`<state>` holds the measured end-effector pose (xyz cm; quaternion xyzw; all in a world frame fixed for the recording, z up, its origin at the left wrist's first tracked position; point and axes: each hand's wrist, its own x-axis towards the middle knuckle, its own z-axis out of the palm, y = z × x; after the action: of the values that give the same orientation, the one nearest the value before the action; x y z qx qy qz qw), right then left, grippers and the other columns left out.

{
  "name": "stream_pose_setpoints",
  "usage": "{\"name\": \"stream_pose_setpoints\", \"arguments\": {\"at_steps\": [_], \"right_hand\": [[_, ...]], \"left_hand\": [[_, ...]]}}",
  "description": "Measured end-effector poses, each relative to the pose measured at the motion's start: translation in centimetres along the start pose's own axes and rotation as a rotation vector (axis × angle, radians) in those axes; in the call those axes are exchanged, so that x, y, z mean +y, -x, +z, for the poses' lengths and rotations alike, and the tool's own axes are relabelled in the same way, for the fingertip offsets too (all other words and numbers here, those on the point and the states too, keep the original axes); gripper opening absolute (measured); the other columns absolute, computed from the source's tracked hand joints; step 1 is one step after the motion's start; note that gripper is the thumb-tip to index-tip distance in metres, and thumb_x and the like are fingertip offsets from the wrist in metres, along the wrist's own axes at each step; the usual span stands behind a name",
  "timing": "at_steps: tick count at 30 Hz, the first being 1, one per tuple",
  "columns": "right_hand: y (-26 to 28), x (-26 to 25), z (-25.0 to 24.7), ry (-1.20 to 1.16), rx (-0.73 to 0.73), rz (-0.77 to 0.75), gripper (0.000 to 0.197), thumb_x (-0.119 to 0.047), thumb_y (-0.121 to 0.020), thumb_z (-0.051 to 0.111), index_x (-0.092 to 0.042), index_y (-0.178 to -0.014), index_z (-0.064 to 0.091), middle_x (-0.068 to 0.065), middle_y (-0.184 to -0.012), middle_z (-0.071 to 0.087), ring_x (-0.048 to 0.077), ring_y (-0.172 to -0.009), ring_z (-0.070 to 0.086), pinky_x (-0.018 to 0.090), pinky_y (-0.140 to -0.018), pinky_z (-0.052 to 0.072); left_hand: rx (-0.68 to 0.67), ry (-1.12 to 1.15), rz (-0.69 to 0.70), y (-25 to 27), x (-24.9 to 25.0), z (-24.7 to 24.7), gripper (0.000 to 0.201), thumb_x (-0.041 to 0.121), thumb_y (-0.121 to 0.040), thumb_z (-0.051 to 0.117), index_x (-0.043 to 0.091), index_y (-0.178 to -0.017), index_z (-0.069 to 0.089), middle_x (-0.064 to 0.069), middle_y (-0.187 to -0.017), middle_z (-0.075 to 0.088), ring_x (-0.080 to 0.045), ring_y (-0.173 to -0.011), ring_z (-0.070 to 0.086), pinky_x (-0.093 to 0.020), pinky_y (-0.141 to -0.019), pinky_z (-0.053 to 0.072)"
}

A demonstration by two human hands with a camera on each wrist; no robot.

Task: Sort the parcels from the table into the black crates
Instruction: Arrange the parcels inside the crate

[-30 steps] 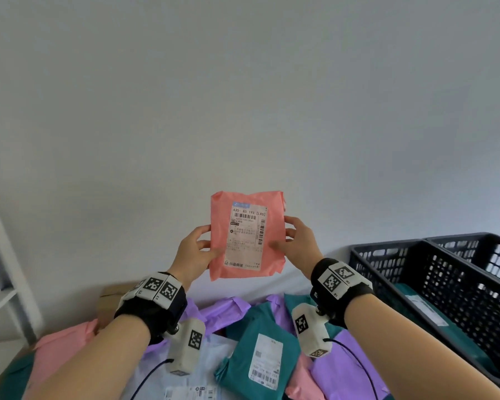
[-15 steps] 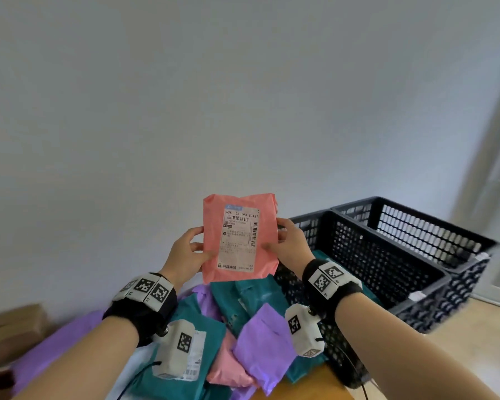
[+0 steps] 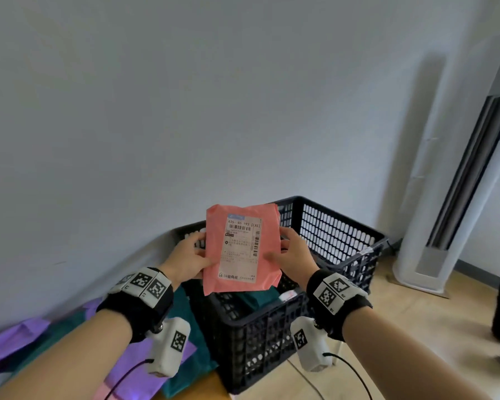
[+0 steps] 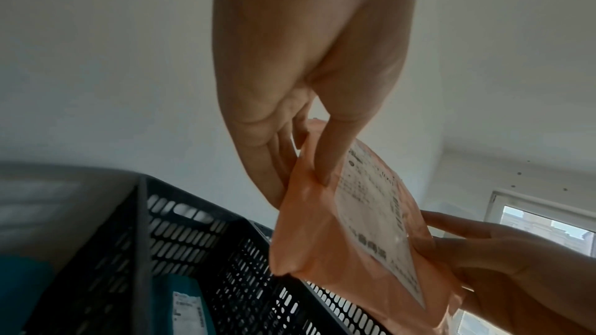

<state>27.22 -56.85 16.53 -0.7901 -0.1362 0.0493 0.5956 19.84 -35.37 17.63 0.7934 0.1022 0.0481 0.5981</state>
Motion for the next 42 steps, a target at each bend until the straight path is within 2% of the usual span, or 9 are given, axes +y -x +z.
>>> {"name": "stream_pose_setpoints", "arguments": {"at_steps": [6, 11, 17, 21, 26, 30, 33, 37, 42], "right_hand": [[-1.1, 3.1, -8.8, 0.047, -0.032, 0.032, 0.067, 0.001, -0.079, 0.068, -0.016, -0.137, 0.04, 0.008, -0.112, 0.064, 0.022, -0.099, 0.065, 0.042, -0.082, 0.058], [-3.8, 5.1, -14.4, 0.02, 0.001, 0.065, 0.068, 0.001, -0.078, 0.069, -0.016, -0.138, 0.04, 0.008, -0.113, 0.063, 0.023, -0.098, 0.065, 0.042, -0.081, 0.058], [-9.0, 6.9, -20.2, 0.005, 0.069, 0.082, 0.068, 0.002, -0.076, 0.07, -0.015, -0.136, 0.044, 0.008, -0.112, 0.062, 0.025, -0.1, 0.064, 0.048, -0.084, 0.056], [-14.0, 7.8, -23.6, 0.036, 0.09, 0.086, 0.07, 0.004, -0.076, 0.071, -0.011, -0.138, 0.041, 0.01, -0.114, 0.063, 0.025, -0.1, 0.064, 0.045, -0.084, 0.057], [-19.7, 7.4, -26.7, 0.106, 0.048, 0.126, 0.069, 0.005, -0.079, 0.068, -0.012, -0.139, 0.038, 0.01, -0.11, 0.065, 0.026, -0.099, 0.065, 0.045, -0.087, 0.055], [-24.0, 7.8, -28.5, 0.138, 0.024, 0.13, 0.071, 0.004, -0.078, 0.069, -0.011, -0.14, 0.037, 0.012, -0.11, 0.064, 0.028, -0.099, 0.065, 0.048, -0.086, 0.055], [-27.2, 8.3, -29.4, 0.125, -0.001, 0.148, 0.07, 0.006, -0.078, 0.068, -0.01, -0.139, 0.038, 0.014, -0.111, 0.063, 0.029, -0.098, 0.065, 0.046, -0.083, 0.056], [-31.9, 9.3, -30.2, 0.087, -0.059, 0.159, 0.07, 0.009, -0.078, 0.067, -0.012, -0.138, 0.039, 0.015, -0.111, 0.061, 0.03, -0.097, 0.065, 0.045, -0.08, 0.057], [-37.6, 10.8, -30.8, 0.148, -0.179, 0.119, 0.069, 0.008, -0.078, 0.065, -0.015, -0.138, 0.04, 0.014, -0.107, 0.062, 0.031, -0.096, 0.065, 0.048, -0.083, 0.056]], "left_hand": [[-0.071, -0.024, -0.052, -1.9, 1.7, 8.2, 0.06, -0.002, -0.083, 0.067, 0.014, -0.135, 0.041, -0.014, -0.105, 0.068, -0.023, -0.091, 0.07, -0.038, -0.072, 0.06], [-0.138, -0.073, -0.07, -5.5, 4.6, 12.9, 0.063, -0.005, -0.082, 0.067, 0.014, -0.135, 0.04, -0.016, -0.104, 0.069, -0.026, -0.09, 0.071, -0.041, -0.075, 0.059], [-0.18, -0.116, -0.019, -11.6, 8.0, 18.0, 0.056, -0.005, -0.081, 0.067, 0.015, -0.128, 0.044, -0.014, -0.102, 0.068, -0.025, -0.089, 0.07, -0.039, -0.075, 0.059], [-0.207, -0.073, 0.012, -16.5, 9.2, 21.1, 0.048, -0.007, -0.081, 0.065, 0.017, -0.12, 0.049, -0.011, -0.098, 0.069, -0.022, -0.087, 0.071, -0.04, -0.075, 0.059], [-0.228, -0.03, -0.008, -22.3, 10.2, 23.6, 0.054, -0.009, -0.083, 0.062, 0.012, -0.13, 0.045, -0.012, -0.107, 0.066, -0.024, -0.094, 0.068, -0.042, -0.078, 0.058], [-0.169, 0.018, -0.031, -25.8, 10.9, 25.4, 0.071, -0.012, -0.082, 0.061, 0.012, -0.142, 0.03, -0.015, -0.12, 0.06, -0.024, -0.096, 0.066, -0.043, -0.074, 0.059], [-0.112, 0.018, -0.051, -28.2, 11.4, 26.4, 0.083, -0.014, -0.083, 0.059, 0.018, -0.147, 0.017, -0.019, -0.117, 0.06, -0.021, -0.086, 0.065, -0.04, -0.073, 0.058], [-0.061, -0.039, -0.072, -31.4, 12.1, 27.5, 0.082, -0.014, -0.082, 0.061, 0.022, -0.145, 0.024, -0.015, -0.107, 0.063, -0.024, -0.088, 0.067, -0.04, -0.07, 0.06], [0.035, -0.126, -0.166, -35.4, 11.6, 29.5, 0.078, -0.015, -0.081, 0.059, 0.023, -0.143, 0.032, -0.017, -0.121, 0.058, -0.03, -0.097, 0.067, -0.048, -0.08, 0.057]]}}
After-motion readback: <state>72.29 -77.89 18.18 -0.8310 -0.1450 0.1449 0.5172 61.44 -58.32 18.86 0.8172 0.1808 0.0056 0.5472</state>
